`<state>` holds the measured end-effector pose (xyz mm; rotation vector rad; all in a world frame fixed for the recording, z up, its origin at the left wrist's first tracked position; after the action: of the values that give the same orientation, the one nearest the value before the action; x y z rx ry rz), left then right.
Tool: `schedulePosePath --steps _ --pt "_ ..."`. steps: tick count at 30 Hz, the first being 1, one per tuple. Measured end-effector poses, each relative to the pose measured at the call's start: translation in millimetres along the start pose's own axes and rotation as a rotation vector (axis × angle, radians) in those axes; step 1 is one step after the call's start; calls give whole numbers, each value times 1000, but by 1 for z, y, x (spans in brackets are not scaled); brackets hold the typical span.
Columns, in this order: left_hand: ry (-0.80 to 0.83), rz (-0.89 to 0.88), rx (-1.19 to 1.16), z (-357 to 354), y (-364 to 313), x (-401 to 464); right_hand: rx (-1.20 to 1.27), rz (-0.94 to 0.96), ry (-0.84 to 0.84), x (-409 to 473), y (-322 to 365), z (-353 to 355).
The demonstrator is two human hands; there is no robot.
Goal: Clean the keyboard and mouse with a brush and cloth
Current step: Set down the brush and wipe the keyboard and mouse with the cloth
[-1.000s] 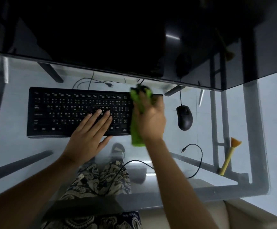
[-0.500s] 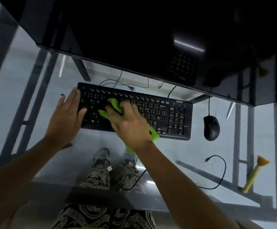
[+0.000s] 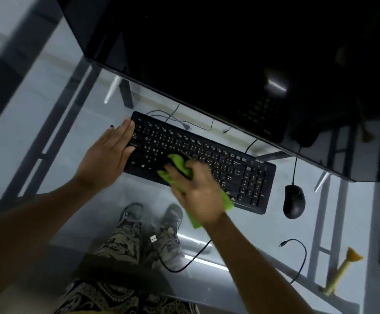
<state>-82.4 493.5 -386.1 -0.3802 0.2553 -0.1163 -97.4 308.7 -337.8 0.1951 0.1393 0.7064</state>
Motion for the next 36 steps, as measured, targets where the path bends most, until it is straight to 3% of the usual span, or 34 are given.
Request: schedulePosePath --steps 2,4,8,11,17,21,23,28,31,36 --pt "13 -7 3 -1 1 1 -32 56 34 20 14 4" --pt "11 -19 2 -1 0 1 1 -19 24 11 -19 16" --pt "-20 -31 -26 2 -3 1 102 -582 -118 -60 -157 45" --pt "-26 -28 -21 3 -4 1 136 -881 -168 -82 -192 50" --pt "-9 -36 -9 -1 -2 0 155 -684 -179 18 -88 26" --pt "1 -44 36 -4 0 0 130 -365 -92 75 -6 15" --pt "10 -112 140 -4 -8 1 136 -334 -57 73 -14 17" --pt "102 -658 398 -33 -38 -32 129 -624 -95 9 -119 37" --pt "98 -659 372 -32 -34 -34 132 -611 -80 9 -119 35" --pt "82 -631 296 -27 -33 -35 96 -340 -49 85 -23 14"
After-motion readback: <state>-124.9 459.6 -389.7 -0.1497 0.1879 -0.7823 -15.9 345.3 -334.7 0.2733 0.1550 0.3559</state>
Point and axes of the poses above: each hand's wrist, its own x-axis towards the middle knuckle, its own z-axis out of the back of the hand, y = z × x, the point moved 9 cm from there along x, towards the middle knuckle, and after that the axes turned 12 degrees about y, right-handed, at the moved point
